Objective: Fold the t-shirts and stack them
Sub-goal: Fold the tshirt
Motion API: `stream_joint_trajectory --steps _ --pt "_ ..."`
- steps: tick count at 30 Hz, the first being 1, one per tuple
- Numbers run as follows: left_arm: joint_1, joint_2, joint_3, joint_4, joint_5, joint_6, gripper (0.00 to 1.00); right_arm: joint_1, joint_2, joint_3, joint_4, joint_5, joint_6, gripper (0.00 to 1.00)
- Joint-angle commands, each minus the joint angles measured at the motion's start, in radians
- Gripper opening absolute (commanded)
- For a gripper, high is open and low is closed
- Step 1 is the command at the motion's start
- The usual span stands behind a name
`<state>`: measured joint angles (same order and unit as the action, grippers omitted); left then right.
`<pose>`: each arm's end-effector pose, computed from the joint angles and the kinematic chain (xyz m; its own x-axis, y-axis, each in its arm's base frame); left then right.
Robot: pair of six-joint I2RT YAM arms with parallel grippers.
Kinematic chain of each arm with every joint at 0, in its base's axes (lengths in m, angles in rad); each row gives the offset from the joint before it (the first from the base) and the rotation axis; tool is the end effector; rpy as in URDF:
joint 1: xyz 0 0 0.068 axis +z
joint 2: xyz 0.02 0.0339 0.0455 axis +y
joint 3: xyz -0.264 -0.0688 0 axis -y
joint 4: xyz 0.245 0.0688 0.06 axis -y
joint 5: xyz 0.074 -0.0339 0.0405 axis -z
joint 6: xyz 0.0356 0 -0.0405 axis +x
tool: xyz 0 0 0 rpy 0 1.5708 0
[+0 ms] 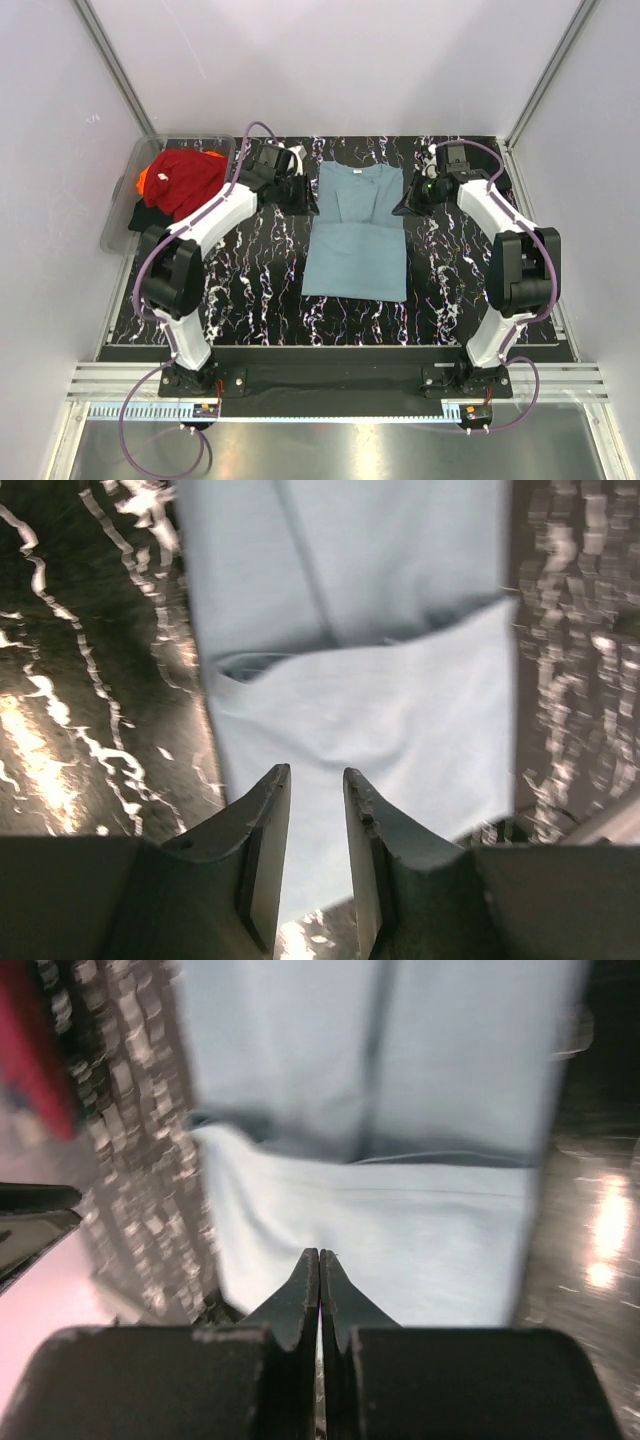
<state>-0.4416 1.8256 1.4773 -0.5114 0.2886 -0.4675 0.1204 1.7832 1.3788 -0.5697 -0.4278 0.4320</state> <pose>0.3644 -0.1835 0.2598 -0.8718 -0.0657 -0.4855 0.2070 0.8487 -0.4866 0.3797 0.0608 0.2423 -0.8884 0.2762 -0.3666 0.0344 0.8365 0.5469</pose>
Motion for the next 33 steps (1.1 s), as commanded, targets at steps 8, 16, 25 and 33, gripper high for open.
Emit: stream_joint_trajectory --steps 8,16,25,33 --pt "-0.031 -0.104 -0.195 0.056 0.109 -0.014 0.33 0.108 0.11 0.012 0.18 -0.374 0.067 0.0" --pt "-0.042 -0.066 -0.317 0.117 0.02 -0.003 0.31 0.105 0.298 0.057 0.195 -0.401 0.013 0.0" --pt "-0.065 -0.074 -0.379 0.099 -0.144 0.026 0.29 0.085 0.413 0.074 0.199 -0.398 -0.015 0.0" --pt "-0.065 -0.154 -0.299 0.06 -0.194 0.049 0.32 0.051 0.317 0.077 0.198 -0.45 0.025 0.04"
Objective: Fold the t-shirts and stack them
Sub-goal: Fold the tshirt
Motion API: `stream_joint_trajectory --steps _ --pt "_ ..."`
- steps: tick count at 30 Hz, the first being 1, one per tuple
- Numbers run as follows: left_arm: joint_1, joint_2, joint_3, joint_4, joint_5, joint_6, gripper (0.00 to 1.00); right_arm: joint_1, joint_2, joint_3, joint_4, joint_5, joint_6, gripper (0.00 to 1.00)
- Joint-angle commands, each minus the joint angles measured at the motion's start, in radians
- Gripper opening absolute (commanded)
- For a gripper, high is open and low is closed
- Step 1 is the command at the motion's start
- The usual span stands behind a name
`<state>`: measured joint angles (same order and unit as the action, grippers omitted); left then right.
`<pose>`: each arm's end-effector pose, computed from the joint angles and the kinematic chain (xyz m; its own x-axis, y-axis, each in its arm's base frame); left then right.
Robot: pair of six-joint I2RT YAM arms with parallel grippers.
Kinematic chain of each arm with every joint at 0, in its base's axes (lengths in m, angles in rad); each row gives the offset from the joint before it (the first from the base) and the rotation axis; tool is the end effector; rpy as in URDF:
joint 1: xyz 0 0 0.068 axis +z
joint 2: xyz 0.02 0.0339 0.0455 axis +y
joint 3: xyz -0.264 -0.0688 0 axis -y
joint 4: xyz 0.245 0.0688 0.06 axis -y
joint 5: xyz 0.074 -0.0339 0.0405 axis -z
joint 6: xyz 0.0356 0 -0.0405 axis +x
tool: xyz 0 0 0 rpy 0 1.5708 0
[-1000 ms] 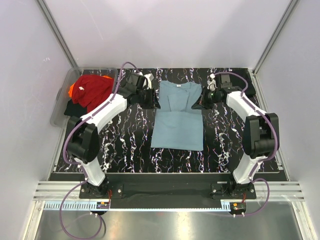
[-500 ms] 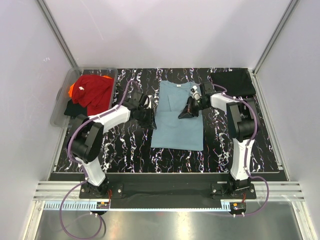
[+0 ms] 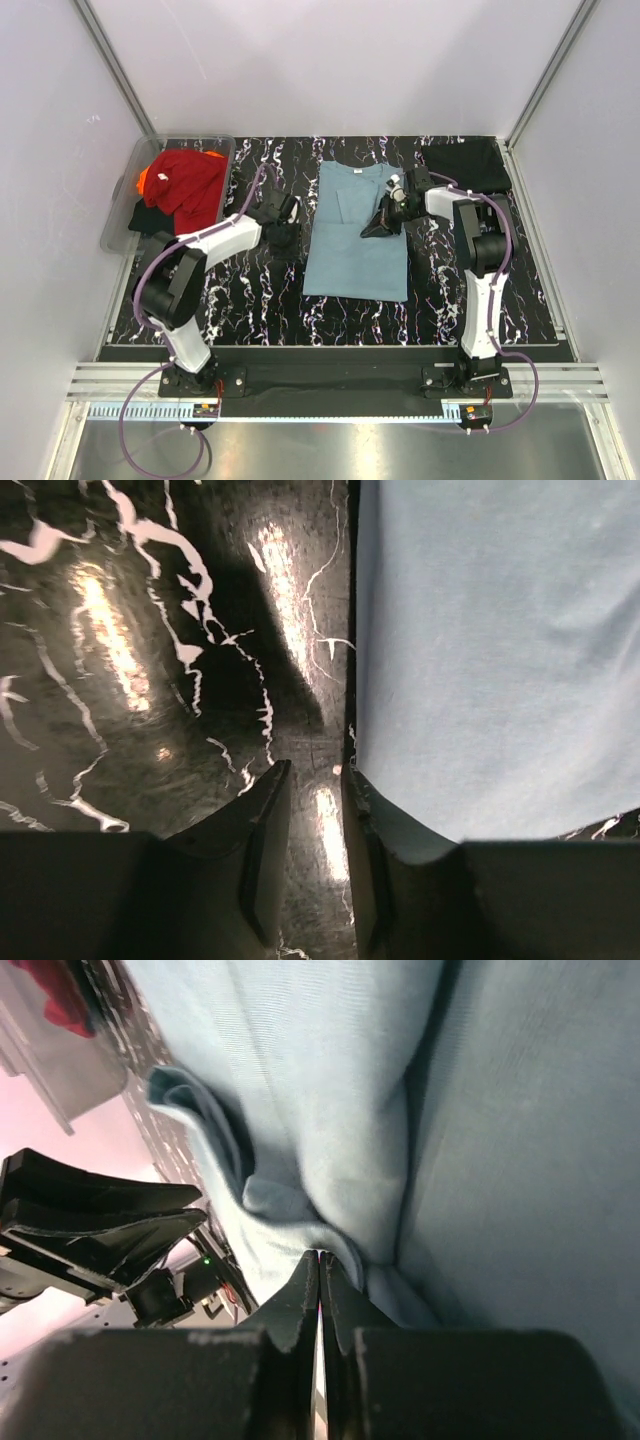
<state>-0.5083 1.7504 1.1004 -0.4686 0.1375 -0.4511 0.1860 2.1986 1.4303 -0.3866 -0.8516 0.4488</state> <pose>0.3001 -0.1728 0.1745 -0.9402 0.0294 -0.3395 0.1384 0.9434 -0.3014 0.4199 0.1063 0.1109 -0.9924 0.1041 -0.0654 0.0112 0.6061 0.7953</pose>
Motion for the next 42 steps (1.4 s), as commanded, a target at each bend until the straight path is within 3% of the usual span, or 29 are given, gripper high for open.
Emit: stream_joint_trajectory --steps 1,5,12,19,23,26,30,35,39,42 --pt "0.002 -0.074 0.102 0.018 -0.029 0.044 0.33 -0.014 -0.112 0.024 0.014 -0.023 0.013 0.04" --pt "0.002 0.007 0.248 0.021 0.017 0.045 0.3 -0.019 -0.187 -0.039 0.014 -0.007 0.03 0.05" --pt "-0.004 0.122 0.338 0.125 0.111 0.023 0.3 -0.019 -0.159 -0.048 0.021 -0.015 0.024 0.05" --pt "-0.002 0.296 0.395 0.14 0.071 0.032 0.29 -0.031 -0.074 -0.034 0.02 0.014 -0.002 0.05" --pt "0.004 0.343 0.397 0.119 -0.057 0.046 0.27 -0.042 -0.04 -0.045 0.022 0.098 -0.022 0.05" --pt "0.004 0.325 0.346 0.096 -0.134 0.028 0.25 -0.042 -0.036 -0.054 0.019 0.135 -0.038 0.05" --pt "0.004 0.259 0.326 0.122 -0.109 0.026 0.26 -0.043 -0.08 -0.033 0.012 0.144 -0.024 0.08" --pt "0.004 0.14 0.329 0.108 -0.064 0.035 0.33 -0.042 -0.236 -0.002 -0.061 0.204 0.03 0.29" --pt "0.004 0.057 0.323 0.024 -0.03 0.017 0.36 -0.04 -0.348 -0.065 -0.116 0.235 0.123 0.36" --pt "0.004 -0.008 0.222 0.027 0.019 -0.011 0.39 -0.04 -0.456 -0.213 -0.135 0.255 0.182 0.4"
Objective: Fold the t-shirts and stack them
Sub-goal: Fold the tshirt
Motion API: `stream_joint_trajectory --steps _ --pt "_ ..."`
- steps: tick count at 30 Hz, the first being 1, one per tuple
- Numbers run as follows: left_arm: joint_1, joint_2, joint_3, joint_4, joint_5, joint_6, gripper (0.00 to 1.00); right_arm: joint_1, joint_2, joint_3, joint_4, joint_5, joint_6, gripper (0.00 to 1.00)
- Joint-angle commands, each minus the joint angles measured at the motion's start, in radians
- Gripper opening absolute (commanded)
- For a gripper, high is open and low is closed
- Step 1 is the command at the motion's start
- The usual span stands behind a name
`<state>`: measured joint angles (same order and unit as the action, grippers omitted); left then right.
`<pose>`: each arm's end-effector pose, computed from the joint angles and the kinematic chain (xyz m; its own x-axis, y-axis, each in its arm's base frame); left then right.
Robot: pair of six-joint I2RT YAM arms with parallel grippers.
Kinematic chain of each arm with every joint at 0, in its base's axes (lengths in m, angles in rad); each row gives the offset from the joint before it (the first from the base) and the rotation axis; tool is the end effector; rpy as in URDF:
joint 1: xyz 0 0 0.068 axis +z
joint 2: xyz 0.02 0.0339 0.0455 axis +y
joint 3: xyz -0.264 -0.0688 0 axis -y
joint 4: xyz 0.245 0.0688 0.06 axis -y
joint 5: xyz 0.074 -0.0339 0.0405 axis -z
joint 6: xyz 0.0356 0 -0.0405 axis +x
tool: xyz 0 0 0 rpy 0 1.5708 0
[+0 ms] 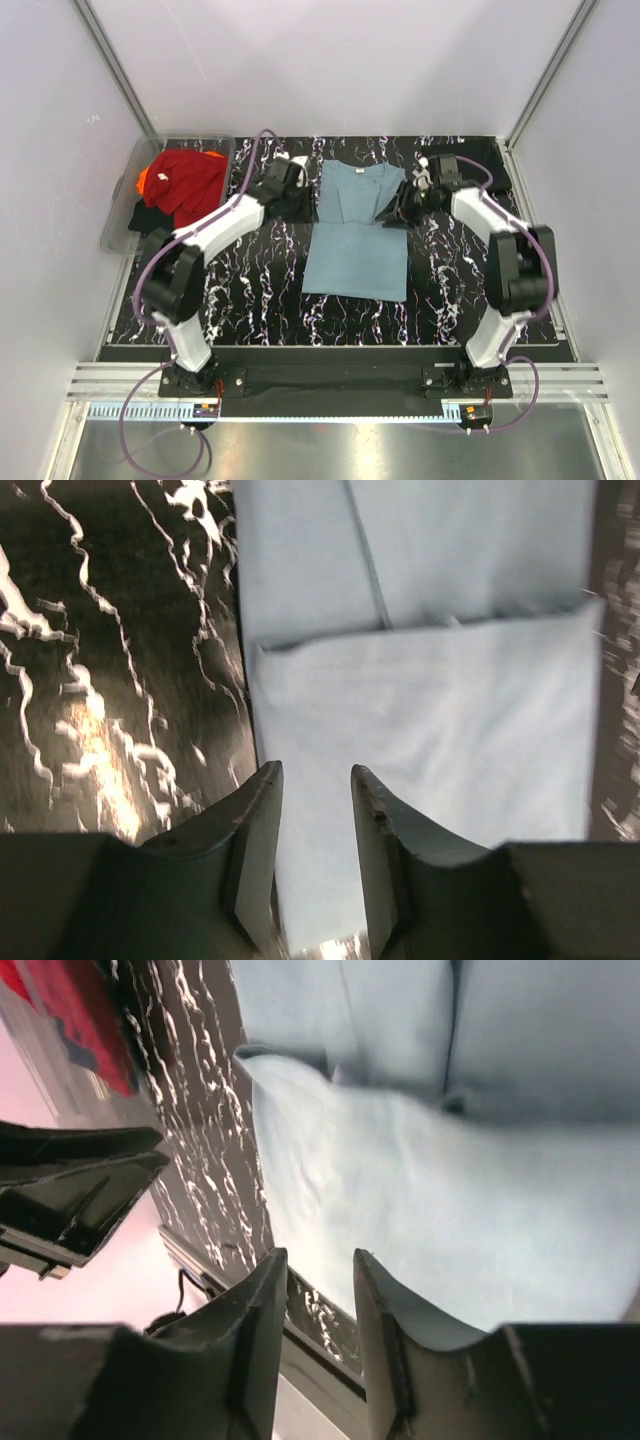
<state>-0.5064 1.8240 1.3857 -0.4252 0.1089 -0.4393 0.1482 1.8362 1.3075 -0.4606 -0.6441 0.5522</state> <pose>0.3519 -0.1996 0.2363 -0.8329 -0.0215 -0.5529 0.2096 0.9126 -0.3511 0.3799 0.0783 0.2109 -0.9367 0.2843 -0.2044 0.0553 0.6966 0.7153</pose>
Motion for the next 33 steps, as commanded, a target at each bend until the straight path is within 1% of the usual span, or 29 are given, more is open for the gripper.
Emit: stream_joint_trajectory --steps 1,2,3,4,5,7,11,14,15,16,18,19,20,25,27,31,33 --pt "0.0 -0.113 -0.126 -0.011 0.055 -0.024 0.4 -0.002 -0.151 -0.165 -0.065 0.082 0.09 0.41" --pt "0.002 -0.127 -0.157 0.002 0.083 -0.026 0.41 -0.002 -0.179 -0.201 -0.069 0.098 0.094 0.44" --pt "0.0 -0.15 -0.212 0.02 0.095 -0.03 0.41 -0.002 -0.207 -0.265 -0.082 0.125 0.098 0.49" --pt "0.002 -0.157 -0.237 0.031 0.11 -0.032 0.42 -0.004 -0.251 -0.295 -0.088 0.136 0.098 0.51" --pt "0.002 -0.166 -0.258 0.039 0.142 -0.033 0.42 -0.002 -0.271 -0.322 -0.093 0.144 0.106 0.51" --pt "-0.001 -0.176 -0.309 0.055 0.158 -0.038 0.42 -0.004 -0.305 -0.385 -0.108 0.175 0.12 0.53" --pt "-0.009 -0.172 -0.379 0.149 0.248 -0.062 0.42 -0.004 -0.311 -0.404 -0.176 0.21 0.118 0.51" --pt "-0.021 -0.152 -0.41 0.172 0.252 -0.078 0.4 -0.004 -0.347 -0.43 -0.21 0.242 0.121 0.52" --pt "-0.02 -0.146 -0.427 0.177 0.25 -0.079 0.38 -0.004 -0.357 -0.45 -0.21 0.244 0.12 0.51" --pt "-0.02 -0.143 -0.433 0.183 0.25 -0.082 0.25 -0.006 -0.38 -0.458 -0.213 0.248 0.126 0.51" --pt "-0.021 -0.134 -0.445 0.186 0.242 -0.085 0.14 -0.006 -0.396 -0.482 -0.219 0.261 0.13 0.51" --pt "-0.021 -0.134 -0.448 0.187 0.238 -0.087 0.05 -0.004 -0.405 -0.493 -0.219 0.261 0.132 0.51" --pt "-0.021 -0.134 -0.455 0.19 0.224 -0.09 0.01 -0.004 -0.408 -0.502 -0.219 0.265 0.133 0.51" --pt "-0.029 -0.141 -0.491 0.206 0.198 -0.099 0.0 -0.004 -0.426 -0.599 -0.194 0.334 0.141 0.47" --pt "-0.037 -0.14 -0.513 0.213 0.181 -0.113 0.0 -0.004 -0.42 -0.634 -0.144 0.327 0.147 0.46" --pt "-0.047 -0.143 -0.544 0.23 0.157 -0.127 0.0 -0.004 -0.384 -0.64 -0.096 0.325 0.14 0.44" --pt "-0.047 -0.147 -0.554 0.232 0.147 -0.128 0.0 -0.004 -0.371 -0.639 -0.092 0.351 0.14 0.44"
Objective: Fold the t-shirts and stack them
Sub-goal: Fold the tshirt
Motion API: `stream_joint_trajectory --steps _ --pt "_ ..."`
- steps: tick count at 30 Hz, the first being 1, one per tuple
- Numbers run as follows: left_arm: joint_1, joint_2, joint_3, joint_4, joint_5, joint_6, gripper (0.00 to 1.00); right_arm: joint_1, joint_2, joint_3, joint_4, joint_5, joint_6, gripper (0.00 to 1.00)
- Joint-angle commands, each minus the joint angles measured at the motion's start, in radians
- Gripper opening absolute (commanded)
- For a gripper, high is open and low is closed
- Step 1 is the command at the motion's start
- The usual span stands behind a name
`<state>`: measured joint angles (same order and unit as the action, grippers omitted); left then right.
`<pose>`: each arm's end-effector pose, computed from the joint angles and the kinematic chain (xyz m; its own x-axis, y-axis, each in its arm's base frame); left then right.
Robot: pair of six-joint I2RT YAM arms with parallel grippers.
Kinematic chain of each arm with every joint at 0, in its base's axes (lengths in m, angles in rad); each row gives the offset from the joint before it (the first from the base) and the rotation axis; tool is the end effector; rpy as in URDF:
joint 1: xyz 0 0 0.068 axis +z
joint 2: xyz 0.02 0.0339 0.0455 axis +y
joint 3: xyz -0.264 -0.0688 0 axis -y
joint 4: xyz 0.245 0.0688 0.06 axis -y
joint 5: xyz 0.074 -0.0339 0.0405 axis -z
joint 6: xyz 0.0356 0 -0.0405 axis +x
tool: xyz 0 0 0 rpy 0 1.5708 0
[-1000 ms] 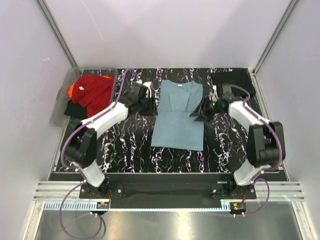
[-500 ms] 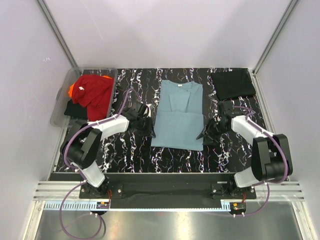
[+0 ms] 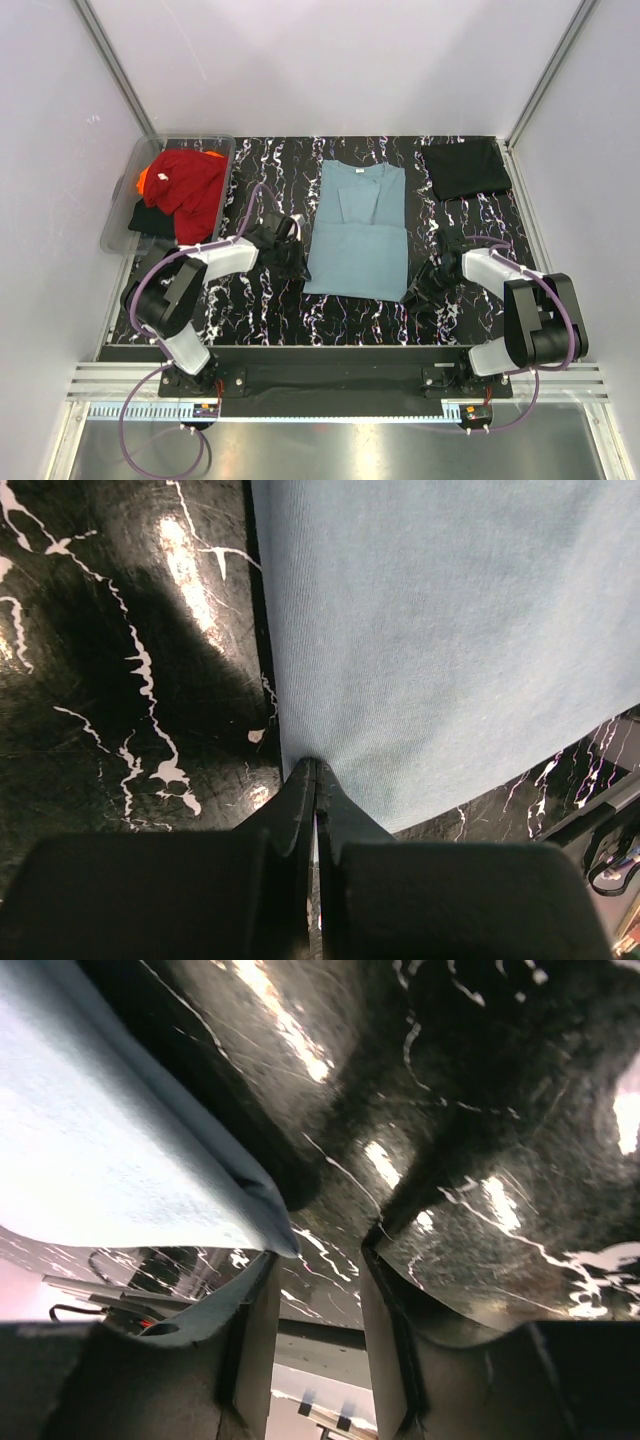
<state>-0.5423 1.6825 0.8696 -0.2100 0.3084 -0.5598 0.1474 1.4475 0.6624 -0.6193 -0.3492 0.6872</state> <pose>0.2665 -0.1732 0.1470 -0.9526 -0.0167 -0.3038 0.1432 0.8563 -0.4962 0.2169 0.0445 0.1388 -0.8772 0.4724 0.0860 0.4688 0.8039 0.3659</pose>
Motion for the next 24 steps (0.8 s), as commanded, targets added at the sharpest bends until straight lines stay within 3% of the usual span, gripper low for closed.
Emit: stream_joint_trajectory --steps 1,12,16,20,24 --pt "-0.01 -0.009 -0.043 0.017 -0.066 -0.008 0.0 -0.003 0.024 0.005 0.067 0.062 0.003 0.43" --pt "-0.016 -0.092 -0.075 -0.012 -0.135 -0.023 0.0 -0.003 0.013 0.0 0.07 0.095 -0.006 0.29" --pt "-0.016 -0.164 -0.044 -0.083 -0.15 -0.028 0.35 -0.003 -0.038 -0.009 0.069 0.044 0.066 0.38" --pt "-0.016 -0.224 -0.073 -0.059 -0.1 -0.08 0.43 -0.003 -0.12 -0.053 0.092 0.045 0.167 0.43" --pt "-0.016 -0.219 -0.122 0.007 -0.04 -0.121 0.45 -0.003 -0.153 -0.078 0.101 0.068 0.242 0.46"
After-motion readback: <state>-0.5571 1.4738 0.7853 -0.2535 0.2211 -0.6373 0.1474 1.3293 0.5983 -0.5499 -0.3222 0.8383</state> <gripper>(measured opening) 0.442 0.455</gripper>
